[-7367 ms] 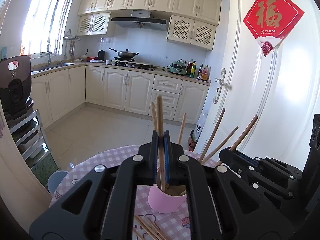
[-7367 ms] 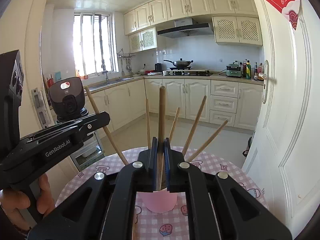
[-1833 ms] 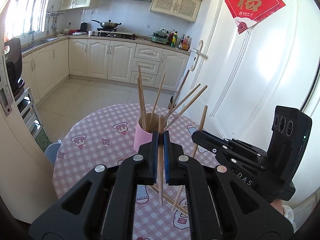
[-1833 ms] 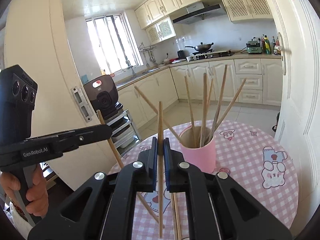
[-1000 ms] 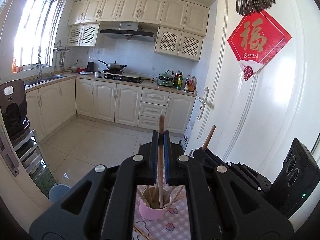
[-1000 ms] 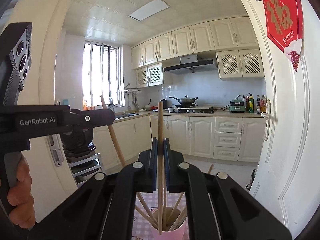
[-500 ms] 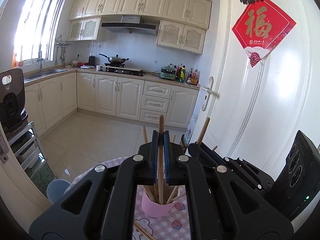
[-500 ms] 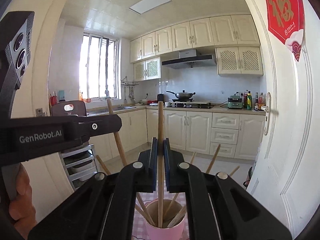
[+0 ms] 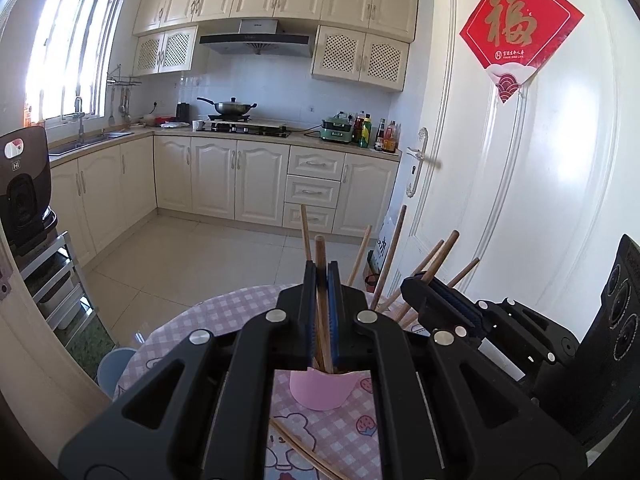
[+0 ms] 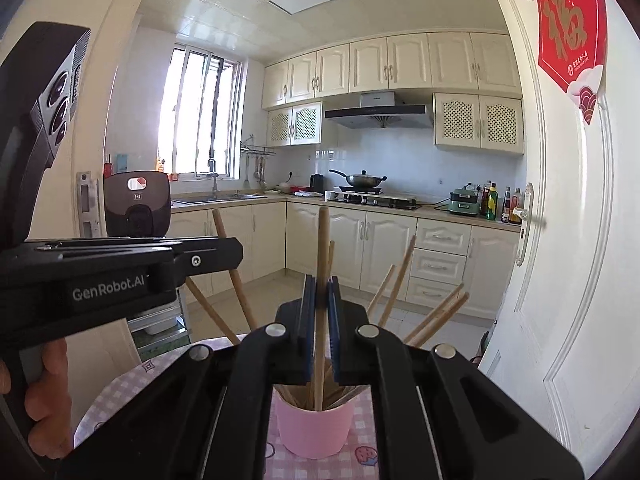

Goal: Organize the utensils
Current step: 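Lower both chopsticks into the pink cup and open both tools, then move both open tools down to the last chopsticks on the table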

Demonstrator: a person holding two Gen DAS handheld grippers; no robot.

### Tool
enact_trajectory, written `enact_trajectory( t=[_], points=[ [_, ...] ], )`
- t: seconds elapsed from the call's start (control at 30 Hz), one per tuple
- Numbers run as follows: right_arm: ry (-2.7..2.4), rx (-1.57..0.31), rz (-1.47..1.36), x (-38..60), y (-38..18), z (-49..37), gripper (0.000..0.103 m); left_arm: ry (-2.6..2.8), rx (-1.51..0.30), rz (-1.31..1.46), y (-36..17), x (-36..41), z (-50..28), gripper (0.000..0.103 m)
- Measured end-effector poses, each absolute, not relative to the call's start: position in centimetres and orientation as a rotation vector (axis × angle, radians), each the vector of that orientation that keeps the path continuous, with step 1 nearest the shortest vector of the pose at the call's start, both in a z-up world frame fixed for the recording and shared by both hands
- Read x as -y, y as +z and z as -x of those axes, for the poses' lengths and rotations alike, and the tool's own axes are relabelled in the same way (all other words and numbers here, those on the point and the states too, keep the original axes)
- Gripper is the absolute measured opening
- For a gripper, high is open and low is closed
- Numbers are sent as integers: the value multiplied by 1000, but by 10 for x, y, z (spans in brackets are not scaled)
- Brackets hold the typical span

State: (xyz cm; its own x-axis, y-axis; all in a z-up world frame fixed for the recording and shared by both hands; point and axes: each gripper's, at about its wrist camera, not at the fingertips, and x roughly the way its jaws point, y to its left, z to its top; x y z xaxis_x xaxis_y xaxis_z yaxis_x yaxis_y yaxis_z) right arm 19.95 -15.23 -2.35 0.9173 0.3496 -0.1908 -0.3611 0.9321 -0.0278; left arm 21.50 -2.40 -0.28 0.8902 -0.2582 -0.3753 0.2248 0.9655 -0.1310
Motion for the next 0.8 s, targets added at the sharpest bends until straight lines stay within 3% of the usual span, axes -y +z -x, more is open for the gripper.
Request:
enact_trajectory(
  t=[0.23,0.3,0.33,0.43,0.63,0.77,0.8],
  points=[
    [356,-249,49,155,-38,-202,5,-244,-437,79,-10,22,-217,7],
    [352,-276,44,155,-42,-206,5,-235,-451,64,-12,24,-218,11],
    [348,-291,44,155,-45,-209,5,-234,-453,62,-13,24,-218,19],
    [348,-316,12,159,-50,-211,5,-216,-447,64,-13,23,-216,62],
    [351,-324,-20,163,-45,-206,12,-190,-434,73,-8,16,-207,62],
    [354,-308,-23,162,-42,-194,34,-161,-410,62,-7,12,-193,70],
    [355,-302,-24,162,-40,-190,34,-150,-403,57,-7,10,-188,70]
  ],
)
